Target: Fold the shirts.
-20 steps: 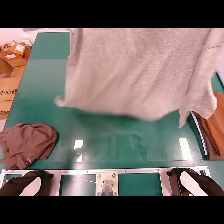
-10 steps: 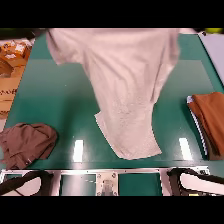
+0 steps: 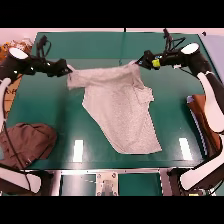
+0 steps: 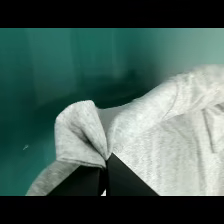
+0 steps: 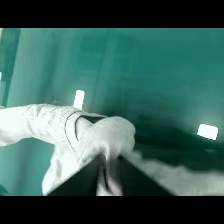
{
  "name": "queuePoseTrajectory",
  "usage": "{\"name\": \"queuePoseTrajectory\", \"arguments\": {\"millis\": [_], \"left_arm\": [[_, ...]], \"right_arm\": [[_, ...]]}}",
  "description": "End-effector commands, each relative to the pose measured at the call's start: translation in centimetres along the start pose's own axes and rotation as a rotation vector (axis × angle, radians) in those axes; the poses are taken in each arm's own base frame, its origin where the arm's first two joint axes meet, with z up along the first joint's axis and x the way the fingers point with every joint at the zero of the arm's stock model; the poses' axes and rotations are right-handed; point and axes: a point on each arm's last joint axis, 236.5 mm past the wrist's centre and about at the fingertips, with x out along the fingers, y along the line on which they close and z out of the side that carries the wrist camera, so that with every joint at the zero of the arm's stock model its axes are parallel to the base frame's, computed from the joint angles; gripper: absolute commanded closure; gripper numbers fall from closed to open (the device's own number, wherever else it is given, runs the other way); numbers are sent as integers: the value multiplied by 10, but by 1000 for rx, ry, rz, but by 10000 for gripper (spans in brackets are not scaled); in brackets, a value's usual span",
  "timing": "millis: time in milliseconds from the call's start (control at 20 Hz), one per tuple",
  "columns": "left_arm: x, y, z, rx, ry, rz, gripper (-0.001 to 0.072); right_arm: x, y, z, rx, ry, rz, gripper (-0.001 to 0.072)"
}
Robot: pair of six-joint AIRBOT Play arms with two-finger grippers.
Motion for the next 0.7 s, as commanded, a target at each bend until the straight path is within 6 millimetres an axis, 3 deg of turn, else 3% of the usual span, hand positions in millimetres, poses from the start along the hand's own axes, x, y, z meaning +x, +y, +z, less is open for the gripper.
{"name": "queuePoseTrajectory", "arguments": {"millis": [0,100,150,200,250,450,550,650], "left_arm": [[33,29,-24,-51,84,8,689],[34,31,-25,-52,88,9,689],[34,30,-26,-52,95,6,689],[33,29,-29,-52,108,1,689],[33,28,-32,-52,120,-2,689],[31,28,-44,-41,171,1,689],[29,32,-56,-26,221,15,689],[25,37,-69,-8,278,36,689]], "right_arm": [[10,-38,-5,101,24,-27,302],[-18,-57,6,205,-1,-38,315],[-35,-68,8,254,-2,-42,411],[-52,-78,6,294,14,-42,645],[-67,-85,1,322,39,-38,701],[-99,-98,-45,365,163,-103,702],[-113,-107,-86,347,221,-234,702],[-131,-103,-136,365,256,-307,702]]}}
